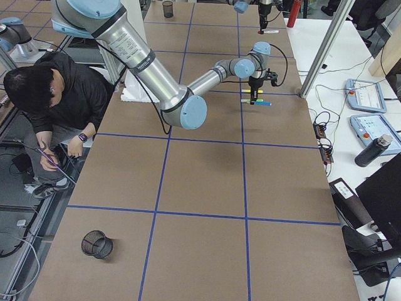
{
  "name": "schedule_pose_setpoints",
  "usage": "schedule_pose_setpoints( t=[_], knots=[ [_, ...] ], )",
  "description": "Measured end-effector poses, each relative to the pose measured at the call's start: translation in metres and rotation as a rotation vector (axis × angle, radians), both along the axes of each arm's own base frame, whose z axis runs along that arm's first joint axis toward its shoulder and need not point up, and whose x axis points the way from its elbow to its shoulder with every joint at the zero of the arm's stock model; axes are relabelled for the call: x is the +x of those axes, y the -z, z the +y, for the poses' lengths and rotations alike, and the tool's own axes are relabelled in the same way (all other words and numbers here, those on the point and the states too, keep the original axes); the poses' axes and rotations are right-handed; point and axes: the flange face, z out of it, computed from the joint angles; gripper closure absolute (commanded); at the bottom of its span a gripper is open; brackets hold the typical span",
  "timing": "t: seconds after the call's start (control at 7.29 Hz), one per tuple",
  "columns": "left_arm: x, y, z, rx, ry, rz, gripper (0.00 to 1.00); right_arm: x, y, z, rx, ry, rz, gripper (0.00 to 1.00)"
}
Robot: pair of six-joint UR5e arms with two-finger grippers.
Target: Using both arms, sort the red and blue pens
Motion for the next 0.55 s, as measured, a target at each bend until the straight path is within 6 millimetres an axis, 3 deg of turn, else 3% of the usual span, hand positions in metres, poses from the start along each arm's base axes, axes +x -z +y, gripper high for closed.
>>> schedule_pose_setpoints(
  t=[0.27,0.55],
  knots=[
    [-0.038,-0.015,0.012,0.054,-0.031,-0.069,1.00,0.047,-0.045,0.005,0.007,0.059,0.086,1.00],
    [-0.067,-0.015,0.028,0.091,-0.067,-0.193,1.00,0.090,-0.086,0.020,0.036,0.167,0.202,1.00]
  ],
)
